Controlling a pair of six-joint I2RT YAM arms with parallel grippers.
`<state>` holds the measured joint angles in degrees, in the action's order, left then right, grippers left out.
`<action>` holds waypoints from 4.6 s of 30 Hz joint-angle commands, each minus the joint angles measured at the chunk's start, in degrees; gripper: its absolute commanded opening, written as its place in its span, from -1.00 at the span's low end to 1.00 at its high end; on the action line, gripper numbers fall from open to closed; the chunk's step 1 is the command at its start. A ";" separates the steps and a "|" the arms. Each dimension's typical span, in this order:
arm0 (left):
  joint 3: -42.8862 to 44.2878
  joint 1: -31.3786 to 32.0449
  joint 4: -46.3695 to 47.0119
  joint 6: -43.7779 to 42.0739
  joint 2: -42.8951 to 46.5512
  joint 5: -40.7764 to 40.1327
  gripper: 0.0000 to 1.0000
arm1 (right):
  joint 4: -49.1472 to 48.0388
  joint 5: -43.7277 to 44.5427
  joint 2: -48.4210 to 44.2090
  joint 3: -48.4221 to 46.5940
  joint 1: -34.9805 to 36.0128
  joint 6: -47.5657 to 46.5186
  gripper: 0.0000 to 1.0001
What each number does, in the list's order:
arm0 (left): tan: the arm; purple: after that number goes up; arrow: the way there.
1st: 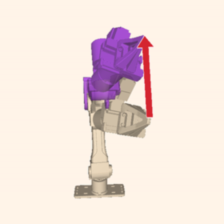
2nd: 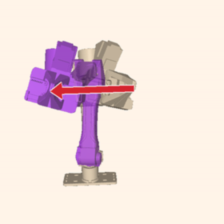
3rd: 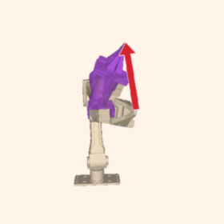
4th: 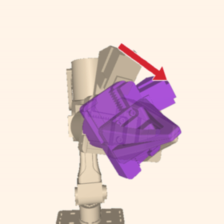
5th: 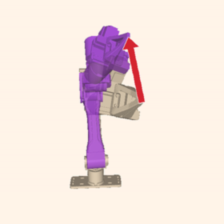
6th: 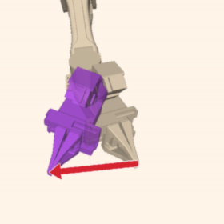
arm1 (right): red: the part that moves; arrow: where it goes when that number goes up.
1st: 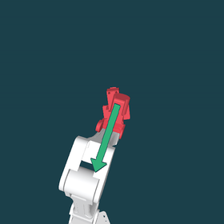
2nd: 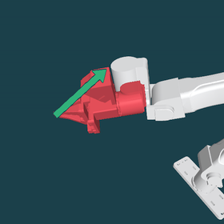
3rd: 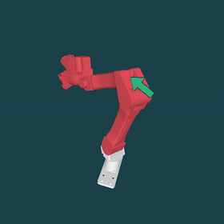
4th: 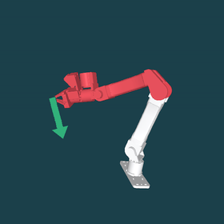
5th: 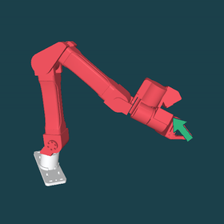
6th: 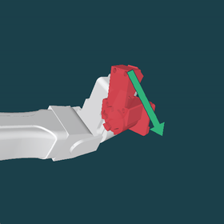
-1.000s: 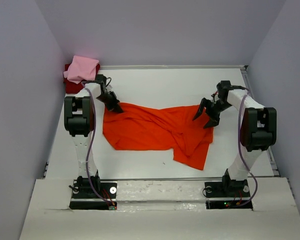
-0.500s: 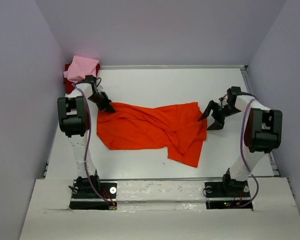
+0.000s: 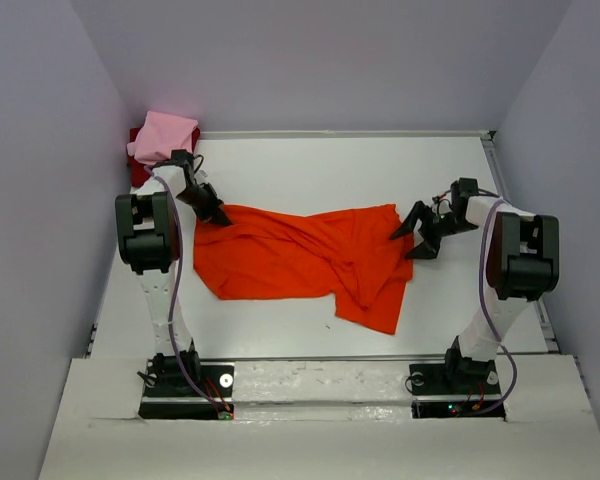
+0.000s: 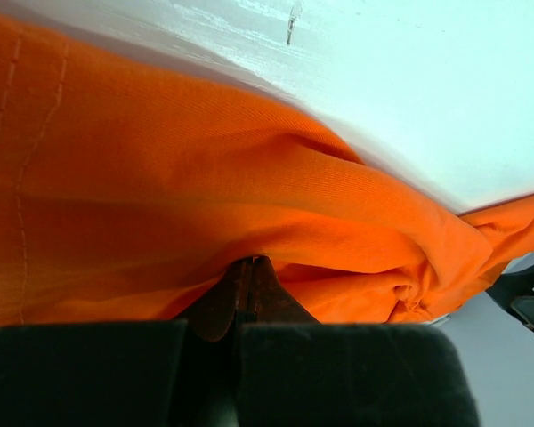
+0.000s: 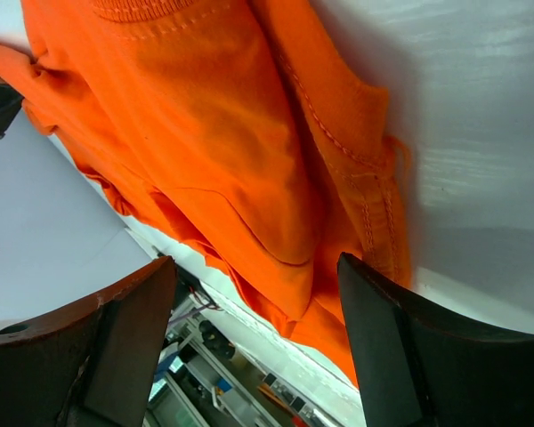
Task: Fold and stack the t-shirts
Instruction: Fold the flattened tshirt in 1/3 of the way
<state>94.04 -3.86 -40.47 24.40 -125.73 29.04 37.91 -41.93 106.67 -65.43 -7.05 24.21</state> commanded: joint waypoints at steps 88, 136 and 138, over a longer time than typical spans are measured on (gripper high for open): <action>-0.87 72.24 -3.30 24.99 -4.26 -25.35 -0.27 | -5.48 -8.25 14.79 -21.40 2.74 4.79 0.54; -0.26 72.85 -6.47 24.38 -3.29 -23.76 -0.28 | 5.33 -5.88 21.73 -33.35 4.94 0.40 -1.00; -0.26 72.85 -6.55 24.38 -3.20 -23.76 -0.28 | 5.33 -5.62 22.35 -33.97 4.94 0.58 -1.00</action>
<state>95.61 67.94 -40.01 50.19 -124.88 7.51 42.92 -46.94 128.01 -96.53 -2.37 24.18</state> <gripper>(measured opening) 0.363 0.034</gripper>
